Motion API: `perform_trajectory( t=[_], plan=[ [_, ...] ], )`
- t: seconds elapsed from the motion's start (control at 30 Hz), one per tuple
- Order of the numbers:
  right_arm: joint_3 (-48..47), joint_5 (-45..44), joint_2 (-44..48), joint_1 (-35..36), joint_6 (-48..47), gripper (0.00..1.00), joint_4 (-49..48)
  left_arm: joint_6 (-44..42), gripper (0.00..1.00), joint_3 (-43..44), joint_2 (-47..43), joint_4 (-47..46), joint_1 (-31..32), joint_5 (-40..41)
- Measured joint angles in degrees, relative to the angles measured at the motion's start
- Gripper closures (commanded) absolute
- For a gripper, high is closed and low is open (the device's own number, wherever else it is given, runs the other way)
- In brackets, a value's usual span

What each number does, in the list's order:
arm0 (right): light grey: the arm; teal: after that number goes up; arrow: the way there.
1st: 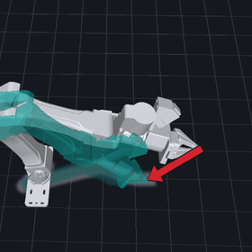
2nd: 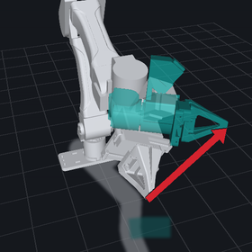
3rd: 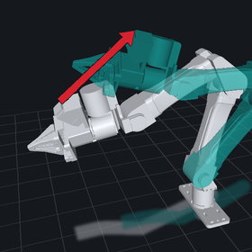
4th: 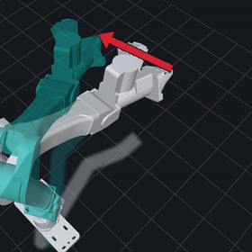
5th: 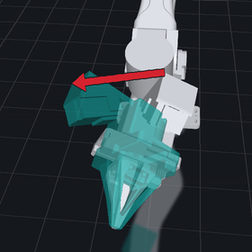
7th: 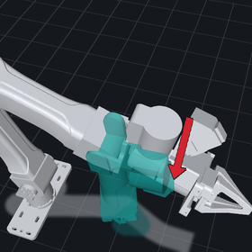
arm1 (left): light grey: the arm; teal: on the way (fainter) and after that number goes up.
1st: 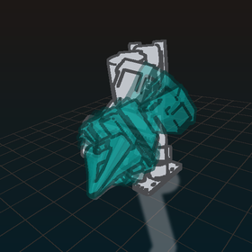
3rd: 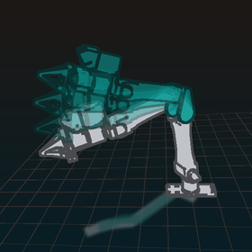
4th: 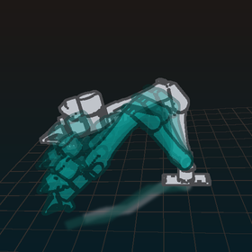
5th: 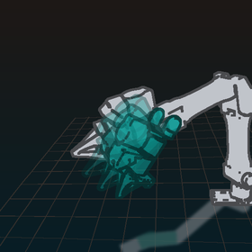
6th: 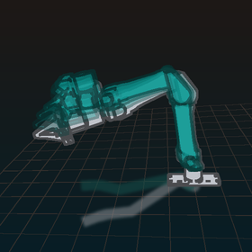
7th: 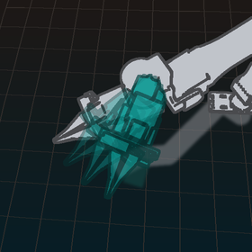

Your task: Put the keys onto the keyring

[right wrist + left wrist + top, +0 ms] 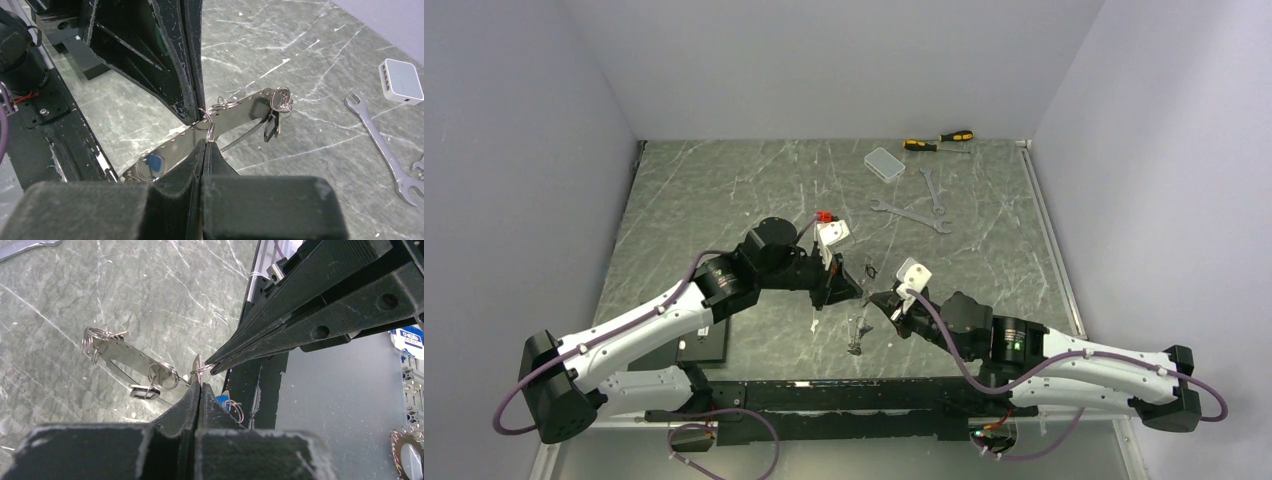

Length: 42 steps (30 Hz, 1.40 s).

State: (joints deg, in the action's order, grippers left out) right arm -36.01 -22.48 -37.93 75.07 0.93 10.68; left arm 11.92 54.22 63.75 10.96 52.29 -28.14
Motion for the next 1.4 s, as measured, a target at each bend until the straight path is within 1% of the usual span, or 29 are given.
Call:
perform_trajectory(
  t=[0.33, 0.67, 0.87, 1.13, 1.4],
  plan=[
    [-0.6, -1.4, -2.1, 0.2, 0.1, 1.0, 0.3, 0.1, 1.0, -0.6, 0.0, -0.5, -0.3, 0.6],
    [-0.7, -1.7, -3.0, 0.5, 0.1, 1.0, 1.3, 0.9, 1.0, -0.6, 0.0, -3.1, -0.2, -0.2],
    [-1.0, -2.9, -2.6, 0.5, 0.2, 1.0, 1.4, 0.9, 1.0, -0.6, 0.0, -2.9, -0.2, -0.1],
    [-1.6, -4.5, 0.4, 0.5, 0.6, 1.0, 2.4, 0.9, 1.0, -0.6, 0.0, -2.5, -0.2, 1.0],
    [-1.8, -4.0, -0.9, 0.5, 0.6, 1.0, 2.6, 0.9, 1.0, -0.6, 0.0, -2.6, -0.2, 1.0]
  ],
)
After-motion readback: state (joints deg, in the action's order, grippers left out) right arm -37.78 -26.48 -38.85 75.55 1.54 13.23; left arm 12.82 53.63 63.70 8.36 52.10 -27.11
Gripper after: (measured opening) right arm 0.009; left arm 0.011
